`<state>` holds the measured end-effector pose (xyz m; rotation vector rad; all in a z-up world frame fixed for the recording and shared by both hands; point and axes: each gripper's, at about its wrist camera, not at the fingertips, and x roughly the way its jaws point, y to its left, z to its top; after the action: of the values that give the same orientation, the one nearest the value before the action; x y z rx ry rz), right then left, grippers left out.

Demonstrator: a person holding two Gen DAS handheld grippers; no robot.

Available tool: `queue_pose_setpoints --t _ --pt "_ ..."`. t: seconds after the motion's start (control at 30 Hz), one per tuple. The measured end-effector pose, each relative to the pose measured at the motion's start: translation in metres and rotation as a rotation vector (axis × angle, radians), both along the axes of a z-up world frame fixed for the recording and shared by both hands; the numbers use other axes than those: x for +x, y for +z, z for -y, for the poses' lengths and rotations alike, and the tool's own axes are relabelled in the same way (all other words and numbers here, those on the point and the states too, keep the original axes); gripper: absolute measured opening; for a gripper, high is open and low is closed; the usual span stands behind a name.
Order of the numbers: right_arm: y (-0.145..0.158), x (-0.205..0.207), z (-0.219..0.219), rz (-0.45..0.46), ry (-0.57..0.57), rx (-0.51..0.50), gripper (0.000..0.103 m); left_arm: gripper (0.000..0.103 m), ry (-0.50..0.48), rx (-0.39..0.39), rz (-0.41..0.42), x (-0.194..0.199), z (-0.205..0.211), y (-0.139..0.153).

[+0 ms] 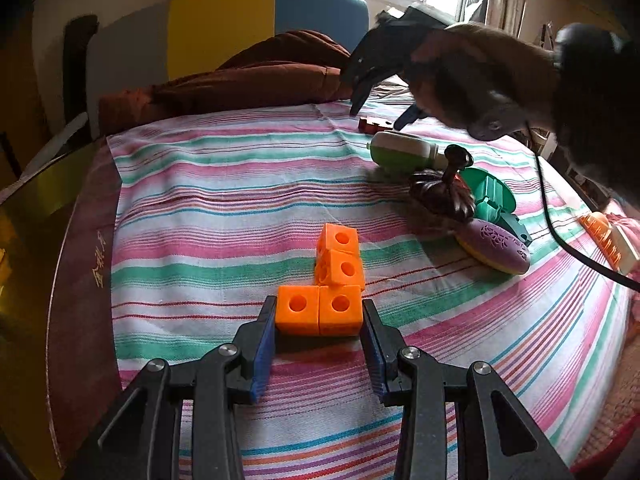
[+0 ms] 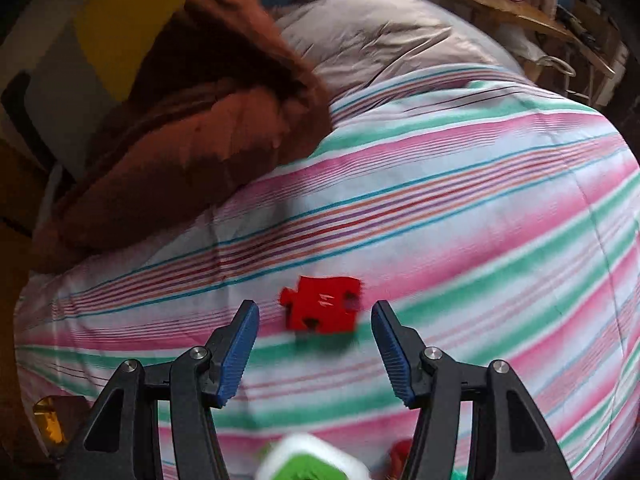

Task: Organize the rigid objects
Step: 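Grasp the orange cube blocks with left tool while right tool grasps the red puzzle piece, then carry the orange cube blocks into the gold tray and open the left tool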

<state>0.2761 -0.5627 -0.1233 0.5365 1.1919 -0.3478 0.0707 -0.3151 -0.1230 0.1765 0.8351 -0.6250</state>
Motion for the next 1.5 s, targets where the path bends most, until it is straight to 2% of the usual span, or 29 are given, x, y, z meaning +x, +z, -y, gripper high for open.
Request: queue_pose_setpoints --t 0.07,0.1,0.17,0.23,0.3,0.43,0.5,0.63,0.8,0.97,1.13,1.3,1.5 --pt "-0.006 0.005 -0.008 -0.039 0.045 -0.078 0.046 0.04 0.001 -0.001 0.0 0.0 0.0 0.0" --pt "-0.002 0.003 -0.011 -0.015 0.058 -0.112 0.039 0.04 0.001 -0.001 0.001 0.0 0.0 0.001" --pt "0.007 -0.006 -0.013 0.039 0.072 -0.059 0.039 0.04 0.001 -0.001 0.004 0.0 0.0 0.0" --pt "0.025 -0.02 -0.024 0.086 0.114 -0.125 0.039 0.04 0.002 0.002 0.011 -0.001 0.0 0.0" --pt "0.043 -0.039 -0.036 0.144 0.172 -0.123 0.039 0.04 0.001 0.01 0.02 -0.002 0.001 0.0" --pt "0.073 -0.099 -0.066 0.256 0.29 -0.097 0.039 0.04 0.001 0.015 0.025 -0.003 0.002 0.0" --pt "0.076 -0.124 -0.079 0.283 0.327 -0.065 0.039 0.04 0.0 0.017 0.027 -0.003 0.002 0.0" --pt "0.059 -0.185 -0.093 0.267 0.349 -0.026 0.039 0.04 -0.001 0.02 0.027 -0.002 0.002 0.0" --pt "0.035 -0.214 -0.11 0.242 0.392 0.019 0.039 0.039 0.004 0.024 0.009 0.0 0.001 0.004" --pt "0.014 -0.216 -0.123 0.192 0.445 0.04 0.039 0.04 0.023 0.001 -0.024 -0.006 -0.009 0.015" --pt "-0.005 -0.211 -0.131 0.122 0.483 0.016 0.039 0.04 -0.002 -0.012 0.03 -0.022 -0.015 0.036" --pt "-0.01 -0.21 -0.142 0.124 0.519 -0.055 0.04 0.04 0.013 -0.037 0.031 -0.03 -0.033 0.052" --pt "-0.01 -0.213 -0.141 0.132 0.514 -0.064 0.04 0.04 0.064 -0.061 0.049 -0.031 -0.065 0.075"
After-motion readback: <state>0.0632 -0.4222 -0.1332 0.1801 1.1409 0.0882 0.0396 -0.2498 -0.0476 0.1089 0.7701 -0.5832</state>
